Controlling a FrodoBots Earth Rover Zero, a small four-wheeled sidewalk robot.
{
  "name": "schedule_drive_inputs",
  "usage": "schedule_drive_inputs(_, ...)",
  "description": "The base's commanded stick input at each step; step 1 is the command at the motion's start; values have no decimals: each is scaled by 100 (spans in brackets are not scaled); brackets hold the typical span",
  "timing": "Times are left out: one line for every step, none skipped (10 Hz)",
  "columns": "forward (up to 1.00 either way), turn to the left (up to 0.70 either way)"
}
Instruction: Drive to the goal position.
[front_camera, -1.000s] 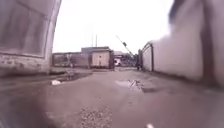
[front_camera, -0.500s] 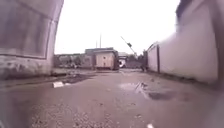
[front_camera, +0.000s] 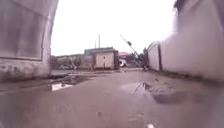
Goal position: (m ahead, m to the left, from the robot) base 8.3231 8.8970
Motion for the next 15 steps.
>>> schedule_drive_inputs(70,-6)
schedule_drive_inputs(70,15)
schedule_drive_inputs(70,15)
schedule_drive_inputs(70,15)
schedule_drive_inputs(70,15)
schedule_drive_inputs(70,15)
schedule_drive_inputs(70,15)
schedule_drive_inputs(70,15)
schedule_drive_inputs(70,15)
schedule_drive_inputs(70,15)
schedule_drive_inputs(70,15)
schedule_drive_inputs(70,15)
schedule_drive_inputs(70,15)
schedule_drive_inputs(70,15)
schedule_drive_inputs(70,15)
